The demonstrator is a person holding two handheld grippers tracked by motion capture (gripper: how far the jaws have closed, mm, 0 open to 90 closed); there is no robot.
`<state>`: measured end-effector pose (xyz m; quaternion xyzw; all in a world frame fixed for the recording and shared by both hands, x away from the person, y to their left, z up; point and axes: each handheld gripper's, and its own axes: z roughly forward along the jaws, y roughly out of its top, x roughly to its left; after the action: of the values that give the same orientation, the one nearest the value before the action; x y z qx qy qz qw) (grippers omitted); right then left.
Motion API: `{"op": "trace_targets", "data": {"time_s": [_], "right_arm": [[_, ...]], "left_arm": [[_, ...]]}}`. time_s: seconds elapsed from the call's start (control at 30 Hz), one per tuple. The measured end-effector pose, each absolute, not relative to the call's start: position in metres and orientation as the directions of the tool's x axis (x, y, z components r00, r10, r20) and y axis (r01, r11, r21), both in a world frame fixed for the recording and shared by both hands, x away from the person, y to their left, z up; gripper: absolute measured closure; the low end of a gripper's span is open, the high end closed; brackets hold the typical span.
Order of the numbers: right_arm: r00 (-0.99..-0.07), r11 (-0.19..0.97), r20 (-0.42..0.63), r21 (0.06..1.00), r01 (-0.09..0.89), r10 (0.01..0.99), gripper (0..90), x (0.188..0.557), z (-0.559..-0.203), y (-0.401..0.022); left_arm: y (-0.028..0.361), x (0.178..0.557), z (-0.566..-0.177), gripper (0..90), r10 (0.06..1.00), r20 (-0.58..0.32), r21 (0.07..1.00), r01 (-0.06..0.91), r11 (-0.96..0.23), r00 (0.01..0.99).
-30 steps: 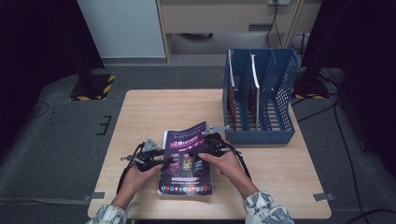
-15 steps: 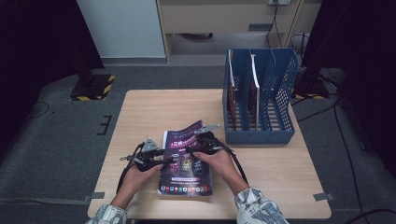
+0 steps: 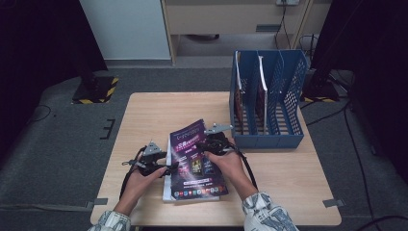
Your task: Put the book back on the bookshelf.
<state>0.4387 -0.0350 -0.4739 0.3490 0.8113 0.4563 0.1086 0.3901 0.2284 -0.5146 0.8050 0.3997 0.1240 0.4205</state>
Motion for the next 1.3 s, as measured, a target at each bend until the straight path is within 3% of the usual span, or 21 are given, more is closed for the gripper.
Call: {"op": "trace_targets", "data": {"time_s": [0.53,1.3], "right_arm": [[-0.745,0.332,0.073,0.863,0.38,0.663,80.1,0.439,-0.452,-0.04],[-0.745,0.303,0.053,0.892,0.334,0.665,80.8,0.438,-0.444,-0.04]], "left_arm": [[0.228,0.392,-0.514,17.4,0.747,-0.158,0.785,0.541,-0.301,0.646],[0.224,0.393,-0.512,13.2,0.748,-0.164,0.811,0.519,-0.269,0.643]]}}
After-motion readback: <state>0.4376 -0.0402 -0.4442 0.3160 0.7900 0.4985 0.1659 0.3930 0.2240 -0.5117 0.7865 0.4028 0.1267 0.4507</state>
